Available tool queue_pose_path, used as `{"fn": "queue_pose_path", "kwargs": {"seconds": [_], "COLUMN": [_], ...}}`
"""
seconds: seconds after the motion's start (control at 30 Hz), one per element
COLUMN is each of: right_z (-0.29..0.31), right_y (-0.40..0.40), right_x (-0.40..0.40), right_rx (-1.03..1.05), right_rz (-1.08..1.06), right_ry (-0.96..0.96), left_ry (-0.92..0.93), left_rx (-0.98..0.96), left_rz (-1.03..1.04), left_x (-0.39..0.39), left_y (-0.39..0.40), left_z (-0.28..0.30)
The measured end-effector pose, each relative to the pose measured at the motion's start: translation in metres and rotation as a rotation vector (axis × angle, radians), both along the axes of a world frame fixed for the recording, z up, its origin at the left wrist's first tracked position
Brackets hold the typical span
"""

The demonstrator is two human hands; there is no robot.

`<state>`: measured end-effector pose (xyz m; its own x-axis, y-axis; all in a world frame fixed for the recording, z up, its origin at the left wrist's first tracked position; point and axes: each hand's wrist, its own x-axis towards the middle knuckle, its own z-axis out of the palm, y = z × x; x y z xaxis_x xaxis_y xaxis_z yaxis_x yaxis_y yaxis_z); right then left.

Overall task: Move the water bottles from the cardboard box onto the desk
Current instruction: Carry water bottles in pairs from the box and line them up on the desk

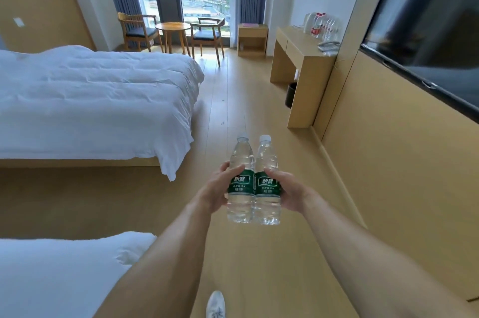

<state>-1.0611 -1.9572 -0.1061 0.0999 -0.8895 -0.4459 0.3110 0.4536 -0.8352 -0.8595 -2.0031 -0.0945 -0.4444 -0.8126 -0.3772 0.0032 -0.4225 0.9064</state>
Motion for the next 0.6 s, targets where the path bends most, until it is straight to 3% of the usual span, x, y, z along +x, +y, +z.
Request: {"fn": "queue_pose_path", "kwargs": {"seconds": [0.27,0.6], "right_z": [0.021,0.007], "right_y": [-0.148,-0.308], "right_x": [-0.026,-0.063], "right_rx": [-0.007,0.042], "right_rz": [-0.071,-0.075], "right_ry": [0.091,0.138], "left_ry": [0.001,-0.013], "left_rx": [-0.001,0.007], "left_rz": [-0.129,-0.156], "left_x": [-0.027,-0.061], "left_y": [-0.178,-0.338], "left_z": [0.013,0.000]}}
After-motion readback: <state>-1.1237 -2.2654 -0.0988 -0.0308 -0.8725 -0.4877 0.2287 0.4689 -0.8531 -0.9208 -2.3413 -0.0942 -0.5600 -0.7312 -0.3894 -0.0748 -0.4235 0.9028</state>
